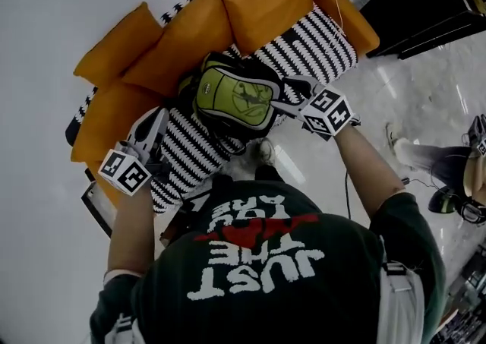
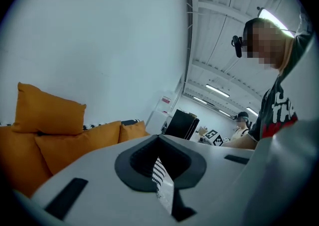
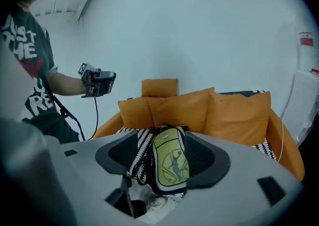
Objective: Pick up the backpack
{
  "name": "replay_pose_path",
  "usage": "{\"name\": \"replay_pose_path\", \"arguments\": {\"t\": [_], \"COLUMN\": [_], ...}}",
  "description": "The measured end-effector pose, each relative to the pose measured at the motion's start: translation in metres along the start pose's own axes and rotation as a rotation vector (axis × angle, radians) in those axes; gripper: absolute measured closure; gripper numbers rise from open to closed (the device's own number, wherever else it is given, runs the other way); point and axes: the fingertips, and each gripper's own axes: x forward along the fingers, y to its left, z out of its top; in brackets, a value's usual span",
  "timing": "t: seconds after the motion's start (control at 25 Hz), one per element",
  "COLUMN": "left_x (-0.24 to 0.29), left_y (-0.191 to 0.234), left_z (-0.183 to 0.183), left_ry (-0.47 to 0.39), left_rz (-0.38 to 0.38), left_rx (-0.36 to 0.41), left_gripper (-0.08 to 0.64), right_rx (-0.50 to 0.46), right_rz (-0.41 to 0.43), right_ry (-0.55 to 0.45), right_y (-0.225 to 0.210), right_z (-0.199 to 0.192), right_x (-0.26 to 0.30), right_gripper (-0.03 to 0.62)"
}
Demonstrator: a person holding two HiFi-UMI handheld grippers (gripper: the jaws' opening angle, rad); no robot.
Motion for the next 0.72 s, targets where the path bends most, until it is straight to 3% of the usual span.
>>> {"name": "replay_pose_path", "arguments": {"t": [0.4, 0.72], "left_x": [0.048, 0.045], "left_y": [0.076, 0.114], "left_z": [-0.099, -0.163], "left_ry": [0.120, 0.154], "left_rz": [-0.097, -0.098], "left_rx": [-0.064, -0.106], "left_gripper": [0.552, 0.551], "right_rx": [-0.114, -0.194], "right_rz": [0.028, 0.014], "right_ry": [0.273, 0.508], "right_y": [-0.043, -0.109], "right_z": [-0.070, -0.154], "right_x": [0.158, 0.260], "right_gripper": [0.249, 0.178]}}
